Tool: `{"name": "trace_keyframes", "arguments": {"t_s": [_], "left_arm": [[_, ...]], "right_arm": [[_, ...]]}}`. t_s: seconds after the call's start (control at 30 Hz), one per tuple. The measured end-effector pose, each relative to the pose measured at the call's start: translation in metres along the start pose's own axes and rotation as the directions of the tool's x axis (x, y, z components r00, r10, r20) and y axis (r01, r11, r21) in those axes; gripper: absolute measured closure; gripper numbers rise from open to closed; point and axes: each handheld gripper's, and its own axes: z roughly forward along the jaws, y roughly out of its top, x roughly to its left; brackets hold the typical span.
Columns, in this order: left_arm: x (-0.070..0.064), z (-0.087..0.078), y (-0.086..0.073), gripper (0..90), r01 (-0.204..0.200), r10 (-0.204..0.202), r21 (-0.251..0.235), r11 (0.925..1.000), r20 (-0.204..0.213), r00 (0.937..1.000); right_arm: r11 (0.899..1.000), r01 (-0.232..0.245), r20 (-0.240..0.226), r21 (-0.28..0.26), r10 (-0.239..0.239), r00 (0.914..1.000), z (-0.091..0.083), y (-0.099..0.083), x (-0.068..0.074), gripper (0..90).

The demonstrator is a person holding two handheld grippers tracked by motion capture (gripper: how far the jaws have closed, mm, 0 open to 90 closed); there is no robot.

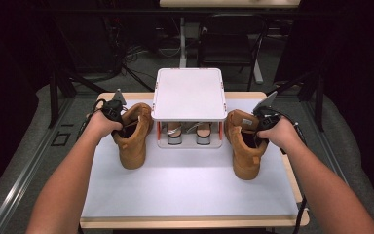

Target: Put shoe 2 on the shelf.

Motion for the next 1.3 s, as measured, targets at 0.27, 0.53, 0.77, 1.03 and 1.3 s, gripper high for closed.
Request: {"name": "trace_keyframes", "arguments": {"t_s": [0.27, 0.53, 0.77, 1.03, 1.3], "left_arm": [[0.001, -0.003, 0.000, 86.0, 0.009, -0.009, -0.003, 0.9999, 0.019, 0.9998], [0.005, -0.013, -0.002, 85.9, 0.017, -0.017, -0.006, 0.9998, 0.024, 0.9996], [0.009, -0.020, -0.005, 85.9, 0.033, -0.032, -0.011, 0.9994, 0.038, 0.9988], [0.011, -0.034, -0.009, 85.6, 0.057, -0.055, -0.050, 0.9971, 0.041, 0.9976], [0.013, -0.052, -0.016, 85.4, 0.069, -0.066, -0.065, 0.9955, 0.041, 0.9969]], "right_arm": [[0.999, -0.039, -0.028, -0.015, 0.039, 0.9988, 0.000, 0.000, -0.002, 86.3], [0.999, -0.052, -0.030, -0.012, 0.051, 0.9982, -0.004, 0.003, -0.001, 86.4], [0.997, -0.071, -0.038, -0.023, 0.070, 0.9968, -0.008, 0.003, -0.001, 86.5], [0.997, -0.075, -0.047, -0.028, 0.074, 0.9962, -0.019, 0.001, -0.005, 86.5], [0.993, -0.100, -0.046, -0.065, 0.097, 0.9942, -0.043, -0.002, -0.002, 86.4]]}}
